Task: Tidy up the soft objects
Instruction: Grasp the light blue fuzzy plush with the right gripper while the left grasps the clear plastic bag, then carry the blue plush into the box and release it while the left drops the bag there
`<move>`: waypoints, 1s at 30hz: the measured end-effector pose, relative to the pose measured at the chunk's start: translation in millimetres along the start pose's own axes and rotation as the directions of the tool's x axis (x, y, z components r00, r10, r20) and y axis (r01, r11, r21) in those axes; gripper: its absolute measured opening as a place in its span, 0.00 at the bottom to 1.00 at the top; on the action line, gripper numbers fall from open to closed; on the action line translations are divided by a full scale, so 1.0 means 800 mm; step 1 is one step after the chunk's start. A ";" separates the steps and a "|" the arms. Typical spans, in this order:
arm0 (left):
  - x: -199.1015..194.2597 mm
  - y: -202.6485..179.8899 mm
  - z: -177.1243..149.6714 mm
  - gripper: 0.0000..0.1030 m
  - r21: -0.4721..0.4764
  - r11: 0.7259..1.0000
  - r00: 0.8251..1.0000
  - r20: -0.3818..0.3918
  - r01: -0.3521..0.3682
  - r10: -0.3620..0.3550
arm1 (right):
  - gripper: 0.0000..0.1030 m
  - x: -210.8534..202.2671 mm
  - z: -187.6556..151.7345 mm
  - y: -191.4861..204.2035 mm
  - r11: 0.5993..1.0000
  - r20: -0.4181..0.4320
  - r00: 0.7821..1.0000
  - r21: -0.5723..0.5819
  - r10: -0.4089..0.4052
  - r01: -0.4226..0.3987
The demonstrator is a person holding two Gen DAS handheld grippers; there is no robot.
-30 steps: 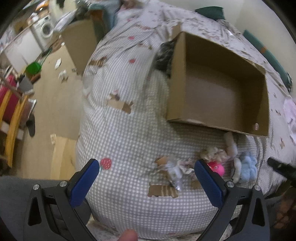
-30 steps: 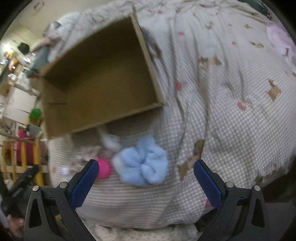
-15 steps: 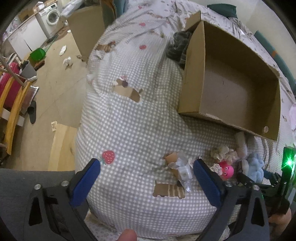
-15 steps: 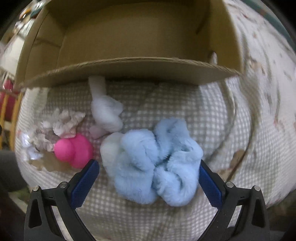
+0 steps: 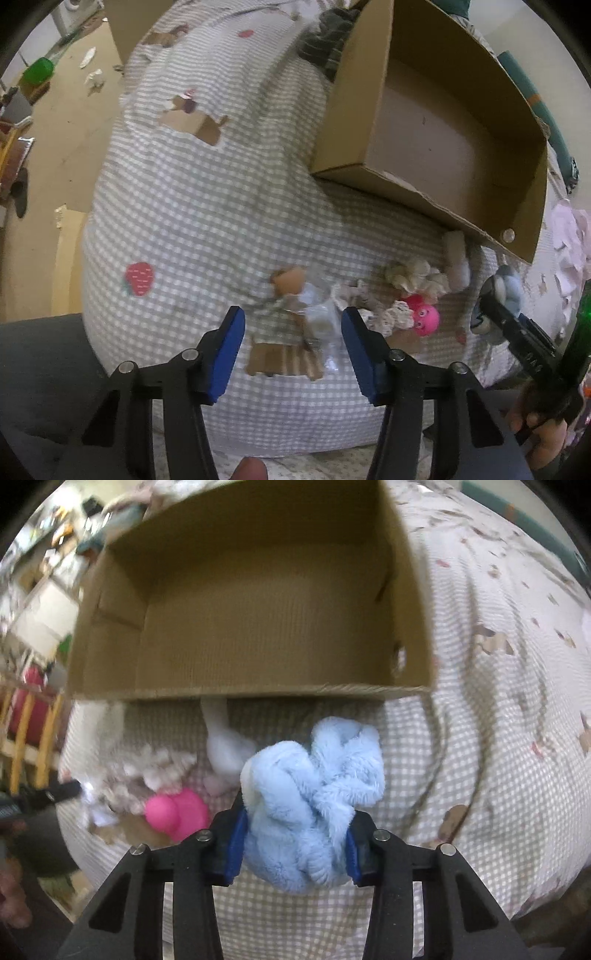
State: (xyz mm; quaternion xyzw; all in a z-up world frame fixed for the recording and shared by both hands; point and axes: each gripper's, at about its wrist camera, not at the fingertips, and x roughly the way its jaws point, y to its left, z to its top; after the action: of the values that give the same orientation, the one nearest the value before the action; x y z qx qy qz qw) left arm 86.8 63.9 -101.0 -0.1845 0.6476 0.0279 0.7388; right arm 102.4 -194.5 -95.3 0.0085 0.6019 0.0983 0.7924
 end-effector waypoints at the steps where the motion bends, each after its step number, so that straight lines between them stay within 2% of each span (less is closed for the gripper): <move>1: 0.003 -0.002 0.001 0.45 -0.001 1.000 1.000 -0.006 0.008 -0.008 | 0.44 -0.005 -0.002 -0.003 1.000 0.005 1.000 0.018 0.010 -0.011; 5: 0.017 -0.012 0.002 0.24 0.003 0.999 0.998 -0.044 0.048 -0.048 | 0.44 -0.026 0.004 -0.020 0.998 0.017 0.999 0.048 0.033 -0.034; 6: 0.020 -0.014 0.001 0.13 0.003 0.998 0.997 -0.055 0.057 -0.057 | 0.44 -0.029 0.003 -0.022 0.998 0.018 0.999 0.050 0.036 -0.037; 9: 0.016 -0.016 0.000 0.12 0.002 0.997 0.995 -0.060 0.081 -0.080 | 0.44 -0.030 0.003 -0.028 0.997 0.020 0.999 0.057 0.044 -0.045; 11: 0.005 -0.013 -0.002 0.12 0.000 0.996 0.994 -0.051 0.094 -0.094 | 0.44 -0.037 0.012 -0.049 0.997 0.023 0.998 0.065 0.051 -0.052; 16: -0.032 -0.008 -0.015 0.12 0.019 0.998 0.998 -0.016 0.066 -0.066 | 0.44 -0.043 0.002 -0.063 0.995 0.030 0.997 0.070 0.067 -0.069; 21: -0.064 -0.009 -0.021 0.12 0.040 0.999 0.998 0.060 0.033 -0.035 | 0.44 -0.066 -0.009 -0.068 0.991 0.047 0.993 0.076 0.106 -0.110; 25: -0.100 -0.017 -0.015 0.12 0.079 0.997 0.986 0.161 0.024 -0.036 | 0.44 -0.108 -0.008 -0.074 0.981 0.115 0.978 0.070 0.174 -0.183; 30: -0.135 -0.058 0.012 0.12 0.168 0.986 0.960 0.278 -0.021 -0.027 | 0.44 -0.156 0.008 -0.082 0.959 0.184 0.947 0.055 0.263 -0.277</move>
State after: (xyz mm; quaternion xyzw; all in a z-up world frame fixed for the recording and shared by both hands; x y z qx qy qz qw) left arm 91.7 44.7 15.1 -0.1162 0.5369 -0.0025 0.8356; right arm 85.7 -279.1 16.9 0.1311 0.5267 0.1805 0.8202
